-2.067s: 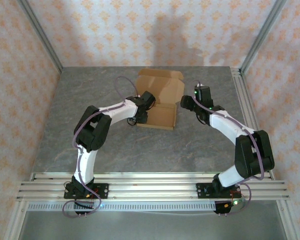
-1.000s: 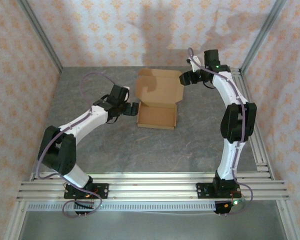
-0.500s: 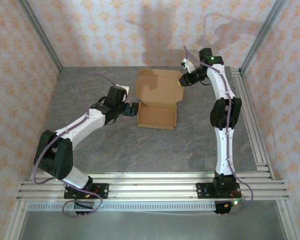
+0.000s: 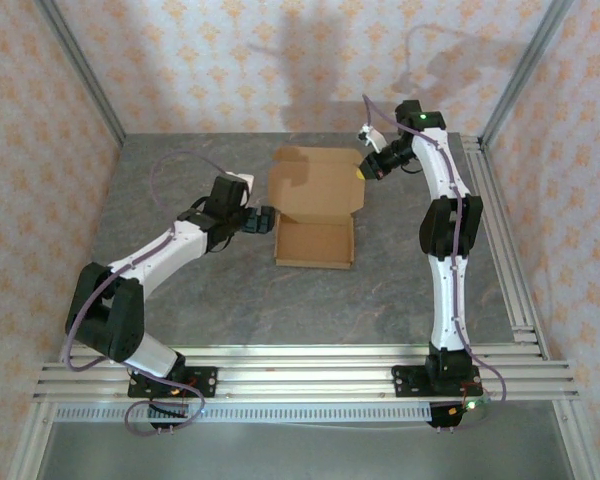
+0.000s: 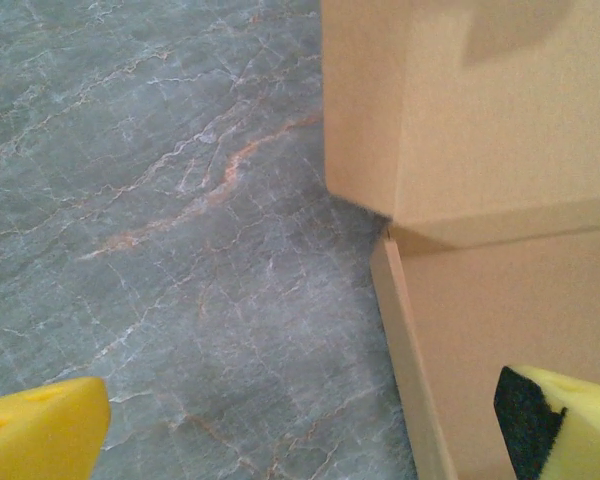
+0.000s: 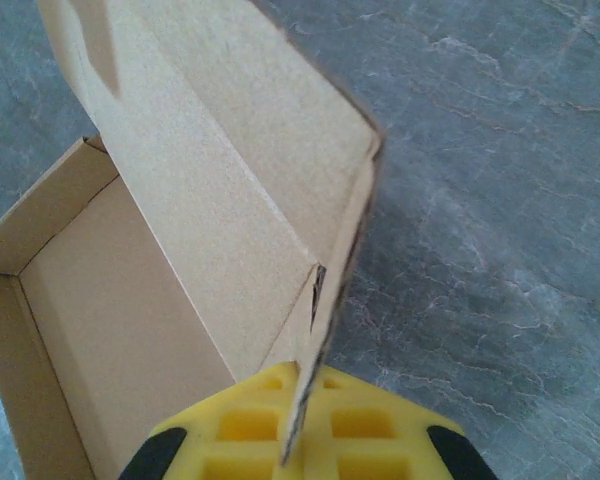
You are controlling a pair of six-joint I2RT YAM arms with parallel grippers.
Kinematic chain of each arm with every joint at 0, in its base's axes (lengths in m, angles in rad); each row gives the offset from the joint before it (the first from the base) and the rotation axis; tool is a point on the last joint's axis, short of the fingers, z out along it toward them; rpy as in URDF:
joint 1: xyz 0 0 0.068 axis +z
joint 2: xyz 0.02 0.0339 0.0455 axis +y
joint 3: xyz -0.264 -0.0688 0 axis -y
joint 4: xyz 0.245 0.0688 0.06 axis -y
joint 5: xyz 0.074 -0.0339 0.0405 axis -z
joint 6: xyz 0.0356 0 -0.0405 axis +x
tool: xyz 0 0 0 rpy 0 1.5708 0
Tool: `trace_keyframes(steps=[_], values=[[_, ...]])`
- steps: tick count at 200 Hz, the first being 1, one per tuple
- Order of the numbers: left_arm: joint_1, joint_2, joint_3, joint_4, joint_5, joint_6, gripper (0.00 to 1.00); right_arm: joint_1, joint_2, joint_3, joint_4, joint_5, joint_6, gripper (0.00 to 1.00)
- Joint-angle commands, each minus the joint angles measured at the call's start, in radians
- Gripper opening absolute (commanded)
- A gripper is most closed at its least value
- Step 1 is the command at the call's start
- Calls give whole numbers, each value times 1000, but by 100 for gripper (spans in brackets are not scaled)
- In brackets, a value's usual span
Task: Fold the paper box
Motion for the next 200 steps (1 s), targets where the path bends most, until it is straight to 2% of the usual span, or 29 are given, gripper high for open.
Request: trace_keyframes(steps=[1, 27, 68, 89, 102, 120, 137, 149, 185, 200], values=[[63, -24, 3, 80, 85, -72, 100, 29, -102, -57, 23, 58, -66, 0], [95, 20, 88, 38, 146, -41, 100, 51, -150, -121, 87, 114, -57, 0], [98, 110, 268, -102, 212, 129, 84, 68, -217, -208, 159, 117, -35, 0], [113, 158, 355, -162, 252, 189, 69, 73, -265, -282, 212, 123, -35, 0], [122, 192, 417, -209, 309, 221, 63, 73, -289, -316, 239, 134, -36, 0], [124, 231, 483, -271, 379, 298, 61, 71, -299, -331, 247, 137, -37, 0], [124, 258, 507, -299, 439, 389, 54, 72, -298, -328, 239, 131, -37, 0], [129, 271, 503, -291, 478, 436, 54, 72, -293, -325, 239, 131, -33, 0], [136, 351, 574, -350, 470, 483, 49, 72, -289, -325, 237, 134, -32, 0], [138, 372, 594, -363, 464, 484, 35, 70, -287, -324, 240, 132, -31, 0]])
